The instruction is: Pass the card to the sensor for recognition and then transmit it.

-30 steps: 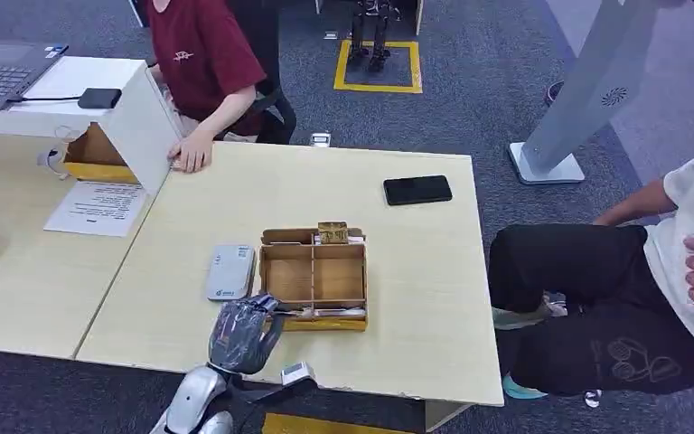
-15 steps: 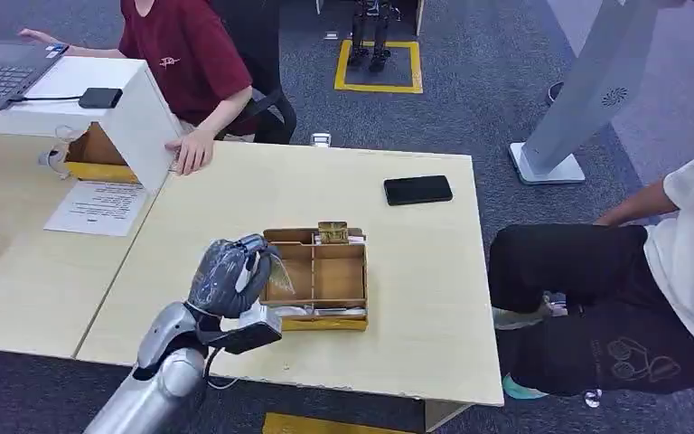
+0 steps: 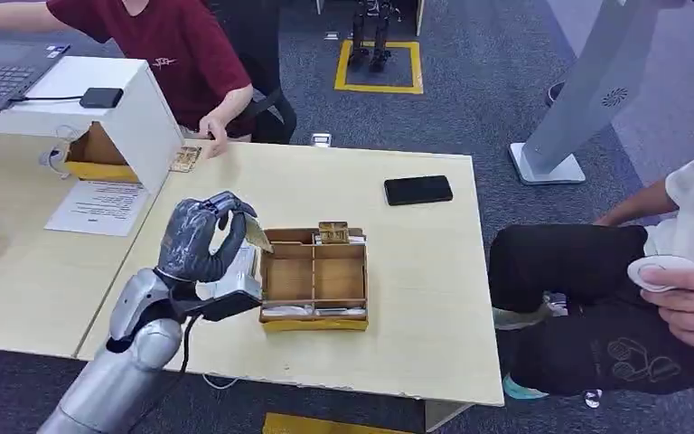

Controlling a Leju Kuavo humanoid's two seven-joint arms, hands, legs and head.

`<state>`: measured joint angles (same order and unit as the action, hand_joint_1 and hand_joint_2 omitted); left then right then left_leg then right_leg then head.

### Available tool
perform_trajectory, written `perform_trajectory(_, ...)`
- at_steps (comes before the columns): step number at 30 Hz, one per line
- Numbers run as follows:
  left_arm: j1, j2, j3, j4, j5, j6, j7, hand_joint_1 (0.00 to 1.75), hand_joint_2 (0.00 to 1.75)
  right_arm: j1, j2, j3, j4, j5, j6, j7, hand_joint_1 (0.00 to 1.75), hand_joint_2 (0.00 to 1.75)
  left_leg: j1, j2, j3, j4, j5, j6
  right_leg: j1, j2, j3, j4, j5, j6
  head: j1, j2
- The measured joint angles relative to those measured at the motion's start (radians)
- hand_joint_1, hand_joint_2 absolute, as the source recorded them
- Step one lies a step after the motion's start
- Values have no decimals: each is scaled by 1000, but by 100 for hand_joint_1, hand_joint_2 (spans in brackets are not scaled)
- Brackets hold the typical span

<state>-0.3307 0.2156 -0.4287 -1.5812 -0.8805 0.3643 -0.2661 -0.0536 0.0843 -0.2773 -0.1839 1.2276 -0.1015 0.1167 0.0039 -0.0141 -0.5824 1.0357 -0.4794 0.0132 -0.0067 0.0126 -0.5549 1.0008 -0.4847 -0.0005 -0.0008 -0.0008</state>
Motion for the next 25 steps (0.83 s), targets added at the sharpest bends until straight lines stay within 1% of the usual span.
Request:
perform_trajectory(2, -69, 12, 42, 13, -58, 4, 61, 175, 175, 0, 0, 0, 0, 16, 9, 0, 0, 0, 0, 0, 0, 0, 1, 0, 0, 0, 0, 0, 1, 0, 0, 0)
perform_trajectory(3, -112, 16, 65, 44, -115, 22, 98, 175, 175, 0, 0, 0, 0, 25, 9, -1, 0, 0, 0, -1, 0, 0, 2, 0, 0, -1, 0, 0, 1, 0, 0, 0)
perform_trajectory(5, -195, 16, 101, 137, -200, 63, 148, 175, 175, -3, 0, 0, 0, 42, 8, -9, 0, 0, 0, -1, 0, 0, 4, -1, 0, -1, 0, 1, 2, -1, 0, 0)
perform_trajectory(7, -277, 13, 145, 284, -245, 118, 164, 175, 175, -7, 0, 0, 0, 58, 8, -13, 0, 0, 0, 0, 0, 0, 4, -1, 0, 0, -1, 1, 4, -2, 1, 0)
perform_trajectory(10, -356, 8, 198, 471, -295, 201, 173, 175, 175, -9, 0, 0, 0, 75, 10, -16, 0, 0, 0, 2, 0, 0, 4, -1, 0, 2, -1, 1, 4, -2, 1, 0)
perform_trajectory(11, -368, 8, 213, 525, -302, 215, 173, 175, 175, -9, 1, 0, 0, 78, 11, -16, 0, 0, 0, 2, 0, 0, 4, -1, 0, 2, -1, 1, 4, -2, 1, 0)
perform_trajectory(13, -380, 7, 239, 598, -305, 235, 173, 175, 175, -9, 1, 0, 0, 85, 11, -11, 0, 0, 0, 2, 0, 0, 4, -1, 0, 2, -1, 1, 4, -2, 0, 0)
perform_trajectory(16, -390, 3, 271, 672, -299, 242, 164, 175, 175, -9, 1, -1, 0, 89, 14, -8, 0, 0, 0, 1, -1, 0, 4, -1, 0, 2, -2, 1, 4, -2, 0, 0)
perform_trajectory(20, -392, -5, 299, 720, -292, 241, 151, 175, 175, -9, 3, -4, 0, 90, 13, -12, 0, 0, 0, 1, -2, 0, 4, -1, 0, 2, -3, 1, 4, -2, 1, 0)
perform_trajectory(25, -394, -15, 313, 752, -292, 242, 149, 175, 175, -10, 8, -5, 0, 91, 11, -18, 0, 0, 0, 1, -2, 0, 4, -1, 0, 2, -3, 1, 4, -1, 0, 0)
